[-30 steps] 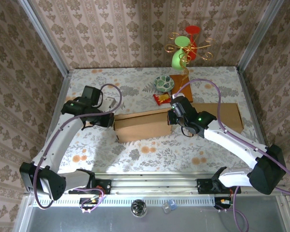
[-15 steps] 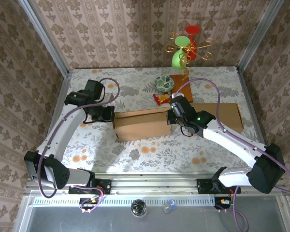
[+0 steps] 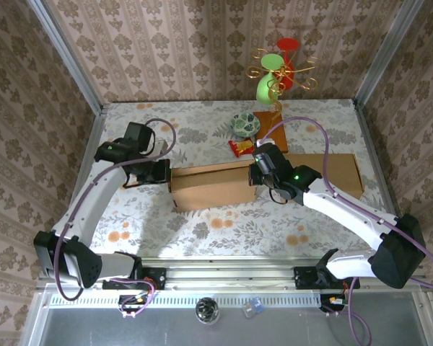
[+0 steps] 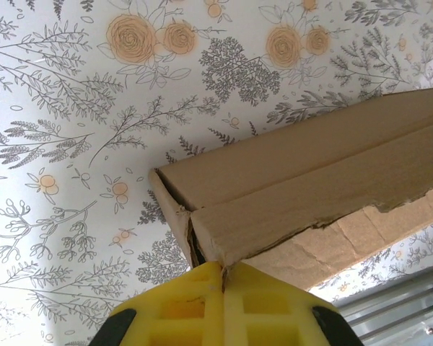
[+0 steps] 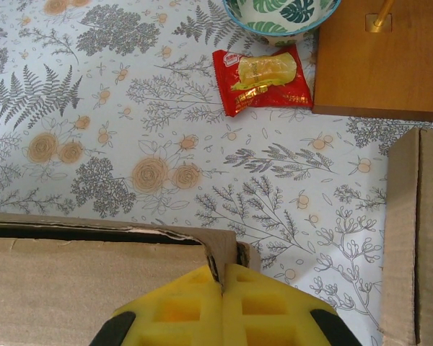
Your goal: Fold the paper box
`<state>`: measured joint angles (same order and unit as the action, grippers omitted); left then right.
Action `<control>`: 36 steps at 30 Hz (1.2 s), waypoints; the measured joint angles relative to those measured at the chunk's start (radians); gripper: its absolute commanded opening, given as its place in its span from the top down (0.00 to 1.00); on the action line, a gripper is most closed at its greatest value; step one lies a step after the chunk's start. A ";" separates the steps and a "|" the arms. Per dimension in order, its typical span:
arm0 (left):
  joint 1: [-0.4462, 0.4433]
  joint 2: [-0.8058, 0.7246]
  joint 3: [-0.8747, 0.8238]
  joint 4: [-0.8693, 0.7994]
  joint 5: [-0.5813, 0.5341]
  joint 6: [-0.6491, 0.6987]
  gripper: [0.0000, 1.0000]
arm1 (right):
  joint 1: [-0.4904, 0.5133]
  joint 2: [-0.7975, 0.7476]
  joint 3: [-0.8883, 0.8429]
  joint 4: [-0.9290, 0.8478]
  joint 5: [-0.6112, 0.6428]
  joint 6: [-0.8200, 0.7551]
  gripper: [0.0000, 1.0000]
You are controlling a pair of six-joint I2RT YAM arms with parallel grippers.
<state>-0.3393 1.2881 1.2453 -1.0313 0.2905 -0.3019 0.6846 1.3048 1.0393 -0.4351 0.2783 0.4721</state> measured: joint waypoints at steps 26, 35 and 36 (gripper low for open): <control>-0.151 -0.280 -0.365 0.404 -0.166 -0.043 0.99 | 0.001 -0.091 -0.099 0.036 -0.008 0.116 0.53; -0.206 -0.278 -0.371 0.431 -0.195 -0.047 1.00 | -0.112 -0.322 -0.150 0.015 -0.173 0.726 0.21; -0.212 -0.275 -0.371 0.435 -0.201 -0.047 1.00 | -0.117 -0.337 -0.158 0.028 -0.184 0.802 0.20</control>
<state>-0.5514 1.0130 0.8745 -0.5968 0.0898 -0.3485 0.5674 0.9680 0.8814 -0.4068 0.0940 1.2743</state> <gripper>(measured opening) 0.051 0.772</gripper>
